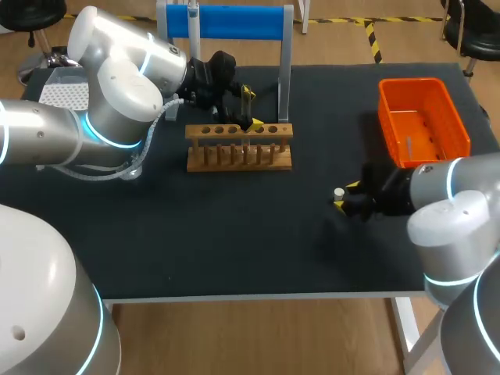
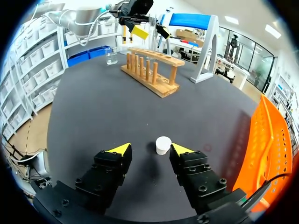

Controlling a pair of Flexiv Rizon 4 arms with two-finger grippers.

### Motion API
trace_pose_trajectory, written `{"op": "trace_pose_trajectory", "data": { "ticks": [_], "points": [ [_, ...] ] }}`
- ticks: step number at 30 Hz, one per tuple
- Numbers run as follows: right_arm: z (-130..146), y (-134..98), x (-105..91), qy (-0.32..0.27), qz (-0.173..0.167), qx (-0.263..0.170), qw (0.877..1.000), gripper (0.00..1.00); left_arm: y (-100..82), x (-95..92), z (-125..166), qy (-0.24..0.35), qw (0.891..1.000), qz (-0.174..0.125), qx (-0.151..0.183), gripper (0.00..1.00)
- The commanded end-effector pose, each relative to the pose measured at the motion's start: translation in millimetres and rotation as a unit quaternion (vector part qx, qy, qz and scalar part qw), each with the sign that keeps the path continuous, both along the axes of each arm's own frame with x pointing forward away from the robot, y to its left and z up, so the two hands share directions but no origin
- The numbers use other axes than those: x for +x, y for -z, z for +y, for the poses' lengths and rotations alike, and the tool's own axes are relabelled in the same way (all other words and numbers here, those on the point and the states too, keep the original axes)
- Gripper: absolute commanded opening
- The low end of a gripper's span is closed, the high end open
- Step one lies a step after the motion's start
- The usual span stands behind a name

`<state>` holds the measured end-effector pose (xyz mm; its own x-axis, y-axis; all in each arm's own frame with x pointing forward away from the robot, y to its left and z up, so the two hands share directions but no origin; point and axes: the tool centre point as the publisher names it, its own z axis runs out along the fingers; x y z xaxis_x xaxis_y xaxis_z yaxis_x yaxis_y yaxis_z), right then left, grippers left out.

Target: Invert the test tube, pick up the pipette, mount the tip to pipette, aspirate from beaker and dispense into the tube, eject the tip, return the pipette, and cap with the stopper.

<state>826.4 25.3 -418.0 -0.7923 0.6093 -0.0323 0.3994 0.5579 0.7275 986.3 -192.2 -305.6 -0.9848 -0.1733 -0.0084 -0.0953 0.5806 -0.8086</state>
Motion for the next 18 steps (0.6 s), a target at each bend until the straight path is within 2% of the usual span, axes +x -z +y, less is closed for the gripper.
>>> {"op": "trace_pose_trajectory", "data": {
  "ticks": [1,18],
  "points": [
    [3.3,2.5,4.7,0.003,0.002,-0.005,1.000,0.53,-0.5,0.4,-0.1,0.001,1.000,0.001,0.001,1.00],
    [6.9,9.3,14.0,0.008,0.003,-0.012,1.000,0.49,-0.5,0.4,-0.1,0.001,1.000,0.001,0.001,1.00]
  ]
}}
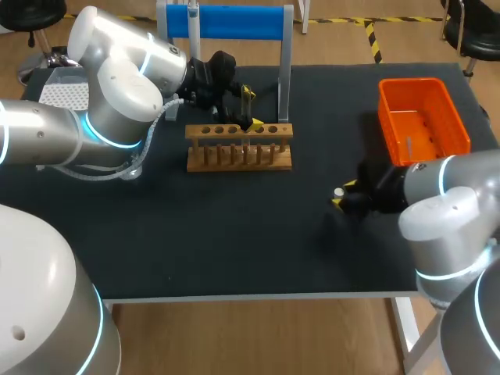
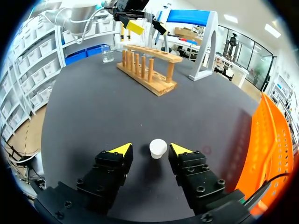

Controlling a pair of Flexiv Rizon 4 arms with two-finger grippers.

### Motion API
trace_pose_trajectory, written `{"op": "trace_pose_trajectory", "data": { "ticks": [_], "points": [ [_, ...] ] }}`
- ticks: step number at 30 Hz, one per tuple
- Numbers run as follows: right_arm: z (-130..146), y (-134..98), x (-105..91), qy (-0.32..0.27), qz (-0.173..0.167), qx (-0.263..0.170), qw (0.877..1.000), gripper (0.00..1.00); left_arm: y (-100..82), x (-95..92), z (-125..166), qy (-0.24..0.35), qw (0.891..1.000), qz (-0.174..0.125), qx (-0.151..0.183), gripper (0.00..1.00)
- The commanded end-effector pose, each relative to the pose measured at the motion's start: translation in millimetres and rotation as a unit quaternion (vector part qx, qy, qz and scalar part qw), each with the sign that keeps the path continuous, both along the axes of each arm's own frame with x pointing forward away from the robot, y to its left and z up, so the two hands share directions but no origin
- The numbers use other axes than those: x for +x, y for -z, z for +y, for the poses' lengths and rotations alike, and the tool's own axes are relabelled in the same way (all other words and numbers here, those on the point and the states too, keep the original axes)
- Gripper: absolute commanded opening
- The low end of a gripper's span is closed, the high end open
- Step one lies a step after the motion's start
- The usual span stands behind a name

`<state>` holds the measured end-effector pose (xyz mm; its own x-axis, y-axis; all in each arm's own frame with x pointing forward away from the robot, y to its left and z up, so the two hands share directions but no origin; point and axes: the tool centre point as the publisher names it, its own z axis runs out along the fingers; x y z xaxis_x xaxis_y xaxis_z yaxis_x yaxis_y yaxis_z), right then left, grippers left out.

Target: Invert the test tube, pick up the pipette, mount the tip to pipette, aspirate from beaker and dispense into the tube, eject the tip, return the pipette, and cap with the stopper.

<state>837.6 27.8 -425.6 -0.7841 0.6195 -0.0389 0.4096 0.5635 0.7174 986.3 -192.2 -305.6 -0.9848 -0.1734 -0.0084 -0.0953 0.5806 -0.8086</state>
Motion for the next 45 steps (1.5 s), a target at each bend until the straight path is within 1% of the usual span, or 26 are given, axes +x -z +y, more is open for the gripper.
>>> {"op": "trace_pose_trajectory", "data": {
  "ticks": [1,13,38,45],
  "points": [
    [5.2,2.4,4.0,0.001,0.001,-0.004,1.000,0.49,-0.5,0.4,0.0,0.001,1.000,0.001,0.001,1.00],
    [5.3,5.4,10.1,0.007,0.002,-0.006,1.000,0.48,-0.5,0.4,0.0,0.001,1.000,0.001,0.001,1.00],
    [5.0,6.4,13.5,0.010,0.004,-0.006,1.000,0.44,-0.5,0.4,0.0,0.001,1.000,0.001,0.001,1.00],
    [4.6,6.6,13.8,0.012,0.004,-0.005,1.000,0.39,-0.5,0.4,0.0,0.001,1.000,0.001,0.001,1.00]
  ]
}}
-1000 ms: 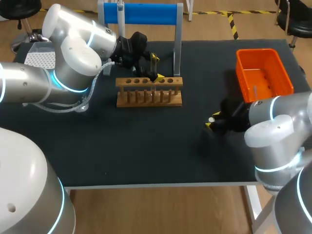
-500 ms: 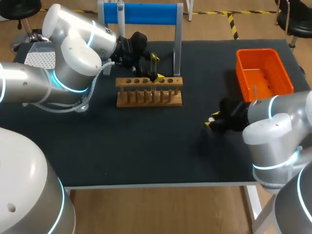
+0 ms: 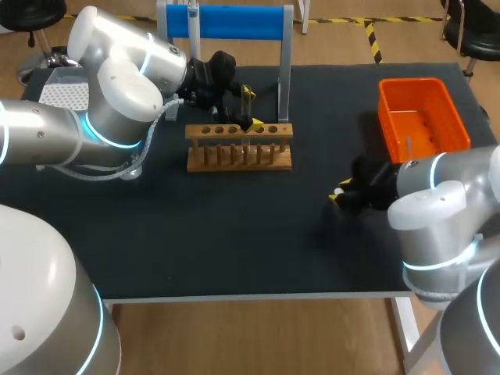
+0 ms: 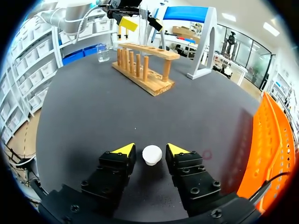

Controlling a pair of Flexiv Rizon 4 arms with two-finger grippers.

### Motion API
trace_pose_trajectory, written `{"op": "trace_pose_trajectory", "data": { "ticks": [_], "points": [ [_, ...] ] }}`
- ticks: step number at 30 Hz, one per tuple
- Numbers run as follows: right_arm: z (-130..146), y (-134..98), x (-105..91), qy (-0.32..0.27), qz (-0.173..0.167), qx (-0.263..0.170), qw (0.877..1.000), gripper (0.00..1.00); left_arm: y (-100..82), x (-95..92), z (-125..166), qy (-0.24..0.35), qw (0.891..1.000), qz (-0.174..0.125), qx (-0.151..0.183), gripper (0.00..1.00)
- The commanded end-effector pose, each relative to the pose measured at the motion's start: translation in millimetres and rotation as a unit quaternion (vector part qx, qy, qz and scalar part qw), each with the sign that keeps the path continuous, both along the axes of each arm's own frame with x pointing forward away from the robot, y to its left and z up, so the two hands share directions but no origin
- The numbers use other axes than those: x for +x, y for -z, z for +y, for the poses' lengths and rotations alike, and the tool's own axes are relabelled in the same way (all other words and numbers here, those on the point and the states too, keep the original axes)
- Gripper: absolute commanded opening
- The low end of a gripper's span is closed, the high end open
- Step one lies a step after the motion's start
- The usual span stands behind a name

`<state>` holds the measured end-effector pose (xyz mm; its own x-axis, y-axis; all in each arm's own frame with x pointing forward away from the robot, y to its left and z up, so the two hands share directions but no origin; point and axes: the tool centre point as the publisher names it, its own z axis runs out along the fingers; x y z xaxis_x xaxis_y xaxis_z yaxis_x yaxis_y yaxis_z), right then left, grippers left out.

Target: Invert the test tube, pick up the pipette, mount the tip to pipette, aspirate from beaker and dispense into the tube, eject the tip, return the pipette, and cap with the stopper.

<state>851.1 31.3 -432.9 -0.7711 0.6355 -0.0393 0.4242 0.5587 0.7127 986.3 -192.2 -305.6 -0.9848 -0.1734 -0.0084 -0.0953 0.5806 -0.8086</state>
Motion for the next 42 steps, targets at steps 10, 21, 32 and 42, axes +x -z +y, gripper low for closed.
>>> {"op": "trace_pose_trajectory", "data": {
  "ticks": [10,21,32,42],
  "points": [
    [0.6,0.3,0.3,0.002,0.005,-0.004,1.000,0.32,-0.5,0.4,0.0,0.001,1.000,0.001,0.001,1.00],
    [0.9,0.4,-0.1,0.002,0.005,-0.005,1.000,0.00,-0.5,0.4,0.0,0.001,1.000,0.001,0.001,1.00],
    [2.2,-11.1,3.9,-0.002,0.003,0.000,1.000,0.00,-0.5,0.4,0.0,0.001,1.000,0.001,0.001,1.00],
    [15.9,-68.9,15.0,-0.057,0.001,0.026,0.998,0.00,-0.5,0.4,0.0,0.001,1.000,0.001,0.001,1.00]
  ]
}}
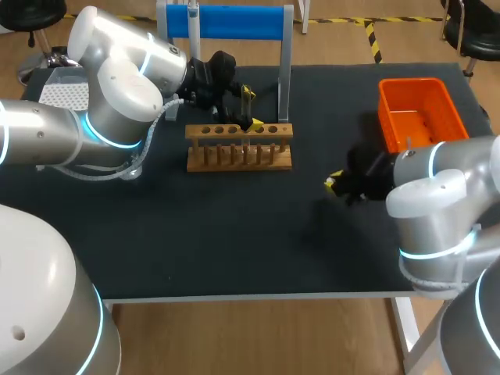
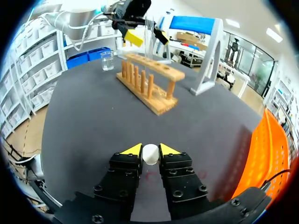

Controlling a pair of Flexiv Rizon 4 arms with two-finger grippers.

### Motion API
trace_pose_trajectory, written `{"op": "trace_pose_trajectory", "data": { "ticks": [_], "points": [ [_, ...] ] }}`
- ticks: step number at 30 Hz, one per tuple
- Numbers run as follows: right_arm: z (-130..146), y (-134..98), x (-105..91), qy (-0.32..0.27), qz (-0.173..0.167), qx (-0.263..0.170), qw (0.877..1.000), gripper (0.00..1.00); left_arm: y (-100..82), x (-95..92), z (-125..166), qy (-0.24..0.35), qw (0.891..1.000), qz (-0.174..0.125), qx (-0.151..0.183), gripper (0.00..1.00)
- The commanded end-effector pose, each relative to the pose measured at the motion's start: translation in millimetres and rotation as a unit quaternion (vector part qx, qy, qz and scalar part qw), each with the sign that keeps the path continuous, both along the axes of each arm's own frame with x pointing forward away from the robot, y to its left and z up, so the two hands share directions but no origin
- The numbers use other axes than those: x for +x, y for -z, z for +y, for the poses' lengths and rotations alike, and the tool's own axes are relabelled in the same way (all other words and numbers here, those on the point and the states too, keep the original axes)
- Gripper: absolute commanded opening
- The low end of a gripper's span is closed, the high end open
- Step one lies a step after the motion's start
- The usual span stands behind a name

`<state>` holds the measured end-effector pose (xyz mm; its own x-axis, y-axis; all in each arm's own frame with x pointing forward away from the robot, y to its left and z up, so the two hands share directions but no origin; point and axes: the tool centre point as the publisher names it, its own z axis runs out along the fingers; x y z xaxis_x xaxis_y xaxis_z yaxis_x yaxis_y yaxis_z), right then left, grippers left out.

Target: Invert the test tube, pick up the pipette, mount the tip to pipette, aspirate from beaker and dispense into the tube, eject the tip, return the pipette, and cap with the stopper.

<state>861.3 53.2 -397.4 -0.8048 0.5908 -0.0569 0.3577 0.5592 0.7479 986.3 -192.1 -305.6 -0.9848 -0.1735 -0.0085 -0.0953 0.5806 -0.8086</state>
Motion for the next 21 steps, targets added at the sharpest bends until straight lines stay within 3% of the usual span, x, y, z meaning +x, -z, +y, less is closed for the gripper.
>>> {"op": "trace_pose_trajectory", "data": {
  "ticks": [1,7,16,21],
  "points": [
    [-4.6,-39.9,6.0,-0.035,0.022,0.011,0.999,0.00,-0.6,0.4,-0.1,0.001,1.000,0.001,0.001,1.00],
    [7.5,-88.5,9.8,-0.083,0.021,0.031,0.996,0.00,-0.6,0.4,-0.1,0.001,1.000,0.001,0.001,1.00],
    [30.6,-169.2,5.7,-0.145,-0.012,0.035,0.989,0.00,-0.6,0.4,-0.1,0.001,1.000,0.001,0.001,1.00],
    [30.6,-169.2,5.7,-0.145,-0.012,0.035,0.989,0.00,-0.6,0.4,-0.1,0.001,1.000,0.001,0.001,1.00]
  ]
}}
